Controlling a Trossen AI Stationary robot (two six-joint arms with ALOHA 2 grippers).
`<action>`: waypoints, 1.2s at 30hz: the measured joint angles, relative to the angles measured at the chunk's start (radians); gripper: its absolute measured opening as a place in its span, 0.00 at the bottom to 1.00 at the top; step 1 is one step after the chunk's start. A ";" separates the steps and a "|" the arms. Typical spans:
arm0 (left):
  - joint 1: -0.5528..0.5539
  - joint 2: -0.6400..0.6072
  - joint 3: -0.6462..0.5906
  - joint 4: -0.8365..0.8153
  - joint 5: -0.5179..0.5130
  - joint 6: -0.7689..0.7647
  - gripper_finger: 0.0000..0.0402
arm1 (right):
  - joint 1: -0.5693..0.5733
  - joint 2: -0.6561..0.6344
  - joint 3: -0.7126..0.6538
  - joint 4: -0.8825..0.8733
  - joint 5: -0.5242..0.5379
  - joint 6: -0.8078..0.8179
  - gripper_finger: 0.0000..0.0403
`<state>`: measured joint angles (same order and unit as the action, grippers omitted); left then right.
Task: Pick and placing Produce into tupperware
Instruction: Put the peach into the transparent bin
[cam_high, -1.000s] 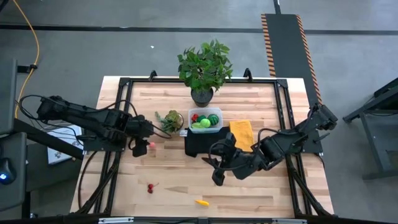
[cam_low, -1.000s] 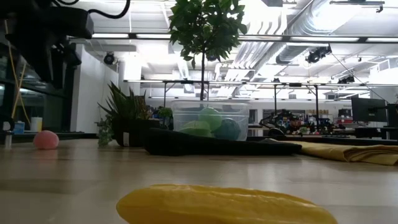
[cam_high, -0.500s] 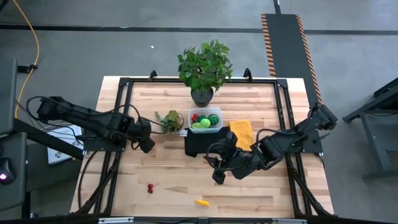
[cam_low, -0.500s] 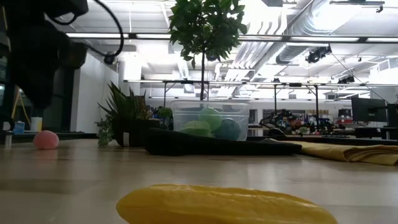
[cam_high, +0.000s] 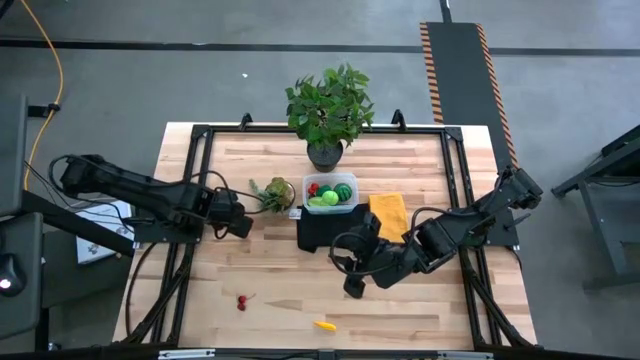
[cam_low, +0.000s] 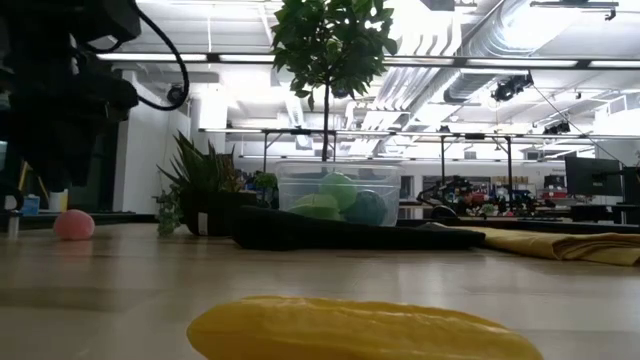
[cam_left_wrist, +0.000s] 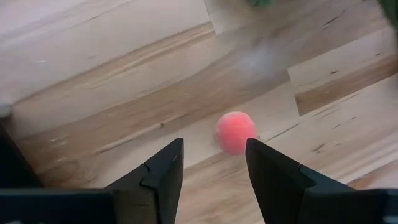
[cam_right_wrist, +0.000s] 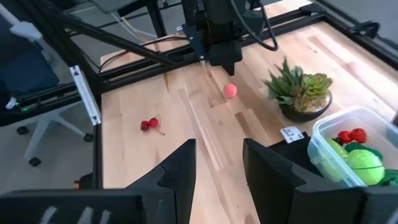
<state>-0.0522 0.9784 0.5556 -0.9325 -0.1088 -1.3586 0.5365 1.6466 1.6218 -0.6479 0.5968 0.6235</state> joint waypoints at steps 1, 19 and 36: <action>0.000 0.010 0.000 0.003 0.005 0.001 0.41 | 0.000 0.000 0.000 0.000 -0.007 -0.001 0.31; 0.000 0.105 0.078 0.104 0.094 0.069 0.41 | 0.001 0.000 0.000 -0.037 -0.055 -0.018 0.31; 0.000 0.225 0.400 -0.041 0.126 0.143 0.41 | 0.001 0.000 0.000 -0.071 -0.055 -0.039 0.31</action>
<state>-0.0525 1.2034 0.9559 -0.9731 0.0176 -1.2155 0.5373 1.6470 1.6218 -0.7185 0.5417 0.5841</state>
